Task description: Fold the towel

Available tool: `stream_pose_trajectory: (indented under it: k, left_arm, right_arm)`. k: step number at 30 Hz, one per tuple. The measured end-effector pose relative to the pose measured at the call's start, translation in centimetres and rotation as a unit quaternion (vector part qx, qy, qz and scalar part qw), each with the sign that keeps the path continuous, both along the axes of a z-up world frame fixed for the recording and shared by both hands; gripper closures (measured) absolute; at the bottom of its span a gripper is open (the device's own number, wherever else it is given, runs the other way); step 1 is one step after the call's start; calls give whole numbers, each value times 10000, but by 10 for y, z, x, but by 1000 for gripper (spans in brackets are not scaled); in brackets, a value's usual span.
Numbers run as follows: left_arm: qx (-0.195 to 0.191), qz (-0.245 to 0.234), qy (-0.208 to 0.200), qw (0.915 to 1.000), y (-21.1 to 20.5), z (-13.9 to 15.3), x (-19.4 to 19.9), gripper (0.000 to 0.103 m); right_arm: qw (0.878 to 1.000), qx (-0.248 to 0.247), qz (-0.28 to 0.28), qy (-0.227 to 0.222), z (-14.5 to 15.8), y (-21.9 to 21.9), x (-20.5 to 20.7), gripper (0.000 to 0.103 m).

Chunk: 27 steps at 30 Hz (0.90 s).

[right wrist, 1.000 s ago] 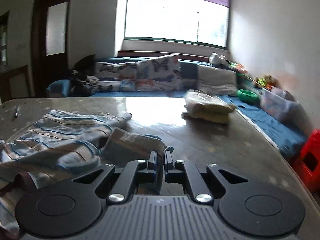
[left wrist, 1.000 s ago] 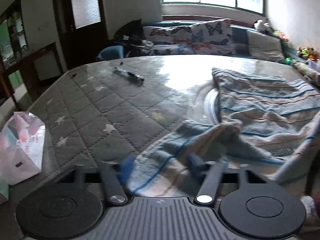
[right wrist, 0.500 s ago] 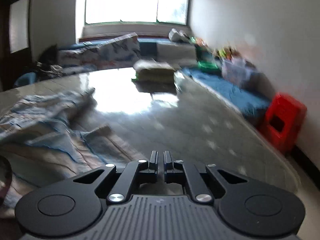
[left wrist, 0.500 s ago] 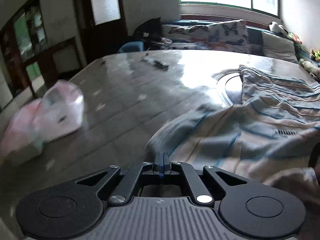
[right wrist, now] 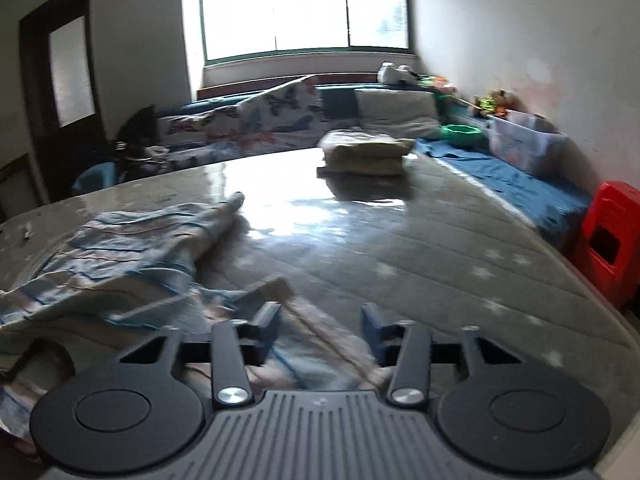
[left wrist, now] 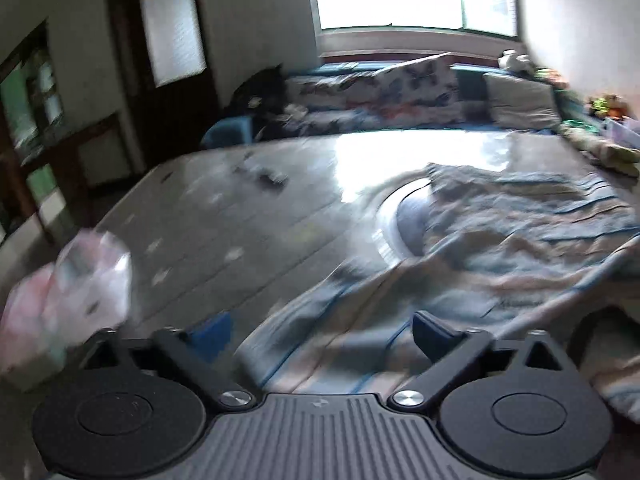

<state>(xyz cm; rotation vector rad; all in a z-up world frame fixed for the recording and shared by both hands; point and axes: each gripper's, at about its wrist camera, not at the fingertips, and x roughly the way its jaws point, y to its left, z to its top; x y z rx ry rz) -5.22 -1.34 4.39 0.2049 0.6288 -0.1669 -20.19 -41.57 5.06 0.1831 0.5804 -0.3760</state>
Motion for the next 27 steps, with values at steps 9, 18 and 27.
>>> stream_pose_trajectory:
  k: [9,18,27]
  left_arm:
    - [223,-688,-274,9970,-68,15,53,0]
    - [431,-1089,-37,9931,-128,3,131,0]
    - [776,-1427,346,9861,-176,-32,197,0]
  right_arm:
    - [9986,72,503,135,-10,16,43,27]
    - [9961,186,787,351,-24,19,68,10]
    - [9950,427,778,451,-35,8,69,2]
